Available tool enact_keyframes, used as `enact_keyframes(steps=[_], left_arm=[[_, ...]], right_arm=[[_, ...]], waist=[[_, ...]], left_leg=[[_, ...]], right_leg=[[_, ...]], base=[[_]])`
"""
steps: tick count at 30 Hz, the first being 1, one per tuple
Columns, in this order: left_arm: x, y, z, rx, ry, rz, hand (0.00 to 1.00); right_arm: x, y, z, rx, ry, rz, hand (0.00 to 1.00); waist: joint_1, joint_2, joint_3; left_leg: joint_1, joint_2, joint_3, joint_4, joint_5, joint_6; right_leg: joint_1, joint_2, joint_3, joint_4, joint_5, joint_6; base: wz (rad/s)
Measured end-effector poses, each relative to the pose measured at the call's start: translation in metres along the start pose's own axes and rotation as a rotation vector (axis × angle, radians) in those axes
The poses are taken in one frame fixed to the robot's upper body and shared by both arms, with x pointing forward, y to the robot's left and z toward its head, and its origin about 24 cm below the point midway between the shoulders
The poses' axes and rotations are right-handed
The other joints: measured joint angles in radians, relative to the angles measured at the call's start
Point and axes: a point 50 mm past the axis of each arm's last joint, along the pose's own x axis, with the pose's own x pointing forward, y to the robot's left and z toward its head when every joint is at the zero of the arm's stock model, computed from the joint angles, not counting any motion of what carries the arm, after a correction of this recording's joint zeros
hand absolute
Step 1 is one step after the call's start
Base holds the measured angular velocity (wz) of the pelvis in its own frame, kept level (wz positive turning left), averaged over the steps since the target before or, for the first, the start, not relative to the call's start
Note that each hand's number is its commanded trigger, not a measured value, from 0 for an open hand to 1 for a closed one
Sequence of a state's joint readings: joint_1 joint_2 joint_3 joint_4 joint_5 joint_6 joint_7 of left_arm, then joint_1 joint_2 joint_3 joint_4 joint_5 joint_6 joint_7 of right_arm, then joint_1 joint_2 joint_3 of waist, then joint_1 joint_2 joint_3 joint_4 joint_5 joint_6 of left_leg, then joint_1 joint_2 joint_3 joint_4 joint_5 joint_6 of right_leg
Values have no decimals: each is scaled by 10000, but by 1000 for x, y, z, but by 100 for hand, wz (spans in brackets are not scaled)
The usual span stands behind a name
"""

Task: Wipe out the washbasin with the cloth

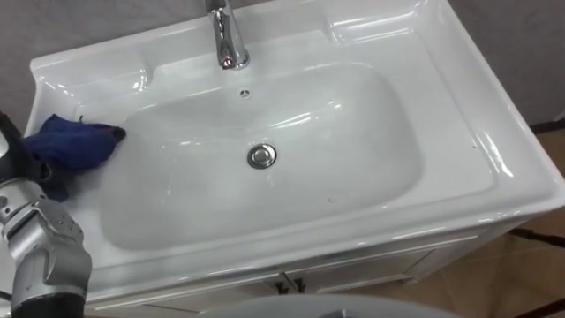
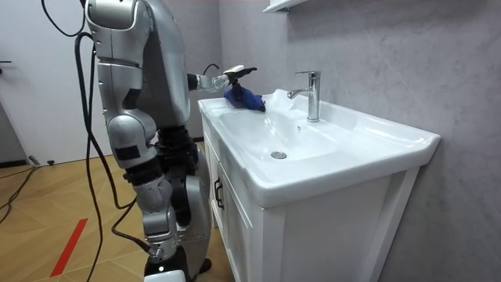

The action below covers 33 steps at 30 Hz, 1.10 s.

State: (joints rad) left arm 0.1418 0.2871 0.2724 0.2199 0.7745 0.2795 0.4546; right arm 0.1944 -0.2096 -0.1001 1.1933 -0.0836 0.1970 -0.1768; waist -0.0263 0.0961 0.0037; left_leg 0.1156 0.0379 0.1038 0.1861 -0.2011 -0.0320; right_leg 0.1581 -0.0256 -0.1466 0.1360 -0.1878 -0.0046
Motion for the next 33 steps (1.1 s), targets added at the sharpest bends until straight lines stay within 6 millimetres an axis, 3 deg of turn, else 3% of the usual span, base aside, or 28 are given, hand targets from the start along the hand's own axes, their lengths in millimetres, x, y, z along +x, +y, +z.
enact_keyframes(steps=[6,14,33], left_arm=[[-13,-23,-6,-3145,1799,-1459,0],[-17,-37,-13,-6528,2902,-2387,0],[-10,-42,-20,-7269,2611,-2928,0]], right_arm=[[0,0,6,151,-124,-65,0],[0,1,9,481,-221,-105,0],[0,2,8,511,-271,-43,0]], waist=[[16,-17,-29],[47,-21,-33],[37,30,-82]], left_leg=[[60,0,5,-44,1,2],[356,-77,9,-68,31,48],[535,-80,33,-33,50,67]], right_leg=[[11,15,56,21,-5,4],[176,-76,75,272,-247,45],[239,-95,97,534,-347,31]], base=[[0],[2],[-1]])
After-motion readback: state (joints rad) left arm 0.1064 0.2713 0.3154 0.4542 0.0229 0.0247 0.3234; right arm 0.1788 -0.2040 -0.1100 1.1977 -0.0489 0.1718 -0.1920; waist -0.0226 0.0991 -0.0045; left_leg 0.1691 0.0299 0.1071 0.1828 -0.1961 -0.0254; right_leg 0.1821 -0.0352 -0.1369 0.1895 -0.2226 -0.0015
